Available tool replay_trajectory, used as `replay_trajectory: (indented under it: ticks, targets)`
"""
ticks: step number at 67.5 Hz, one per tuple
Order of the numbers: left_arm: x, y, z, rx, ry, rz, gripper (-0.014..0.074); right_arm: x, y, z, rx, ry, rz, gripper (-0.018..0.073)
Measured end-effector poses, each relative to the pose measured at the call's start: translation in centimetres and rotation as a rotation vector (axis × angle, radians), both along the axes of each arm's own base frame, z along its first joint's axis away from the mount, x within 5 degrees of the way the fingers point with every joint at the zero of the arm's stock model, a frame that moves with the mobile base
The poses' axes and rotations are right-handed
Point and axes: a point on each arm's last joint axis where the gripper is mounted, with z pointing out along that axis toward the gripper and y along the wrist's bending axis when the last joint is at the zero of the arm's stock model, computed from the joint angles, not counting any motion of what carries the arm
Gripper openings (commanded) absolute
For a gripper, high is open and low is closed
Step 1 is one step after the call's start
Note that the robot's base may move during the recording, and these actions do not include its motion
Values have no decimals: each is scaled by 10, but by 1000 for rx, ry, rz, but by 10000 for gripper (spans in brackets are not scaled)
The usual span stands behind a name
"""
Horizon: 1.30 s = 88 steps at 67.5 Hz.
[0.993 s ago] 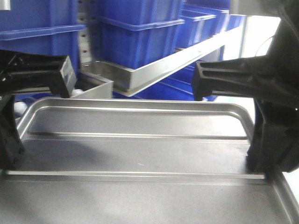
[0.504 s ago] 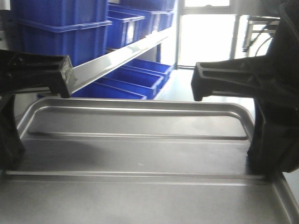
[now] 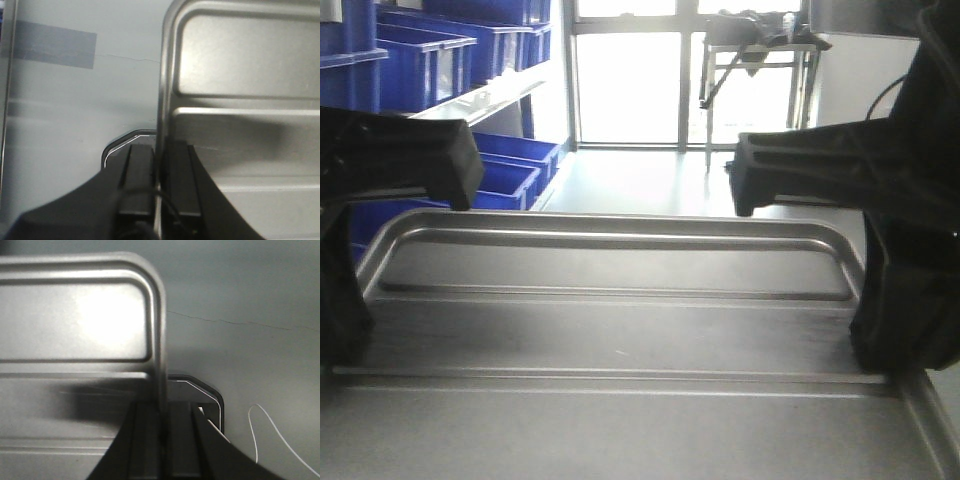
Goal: Grab silver tray and place in blue box
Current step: 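Hold the tray level in both grippers while the base drives to the blue bin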
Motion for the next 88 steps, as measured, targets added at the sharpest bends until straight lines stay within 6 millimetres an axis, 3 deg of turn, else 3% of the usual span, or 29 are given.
replay_trajectory:
  ticks: [88]
  targets:
    - [0, 0, 0, 0, 0, 0, -8, 0, 0, 0, 1, 0, 0, 54]
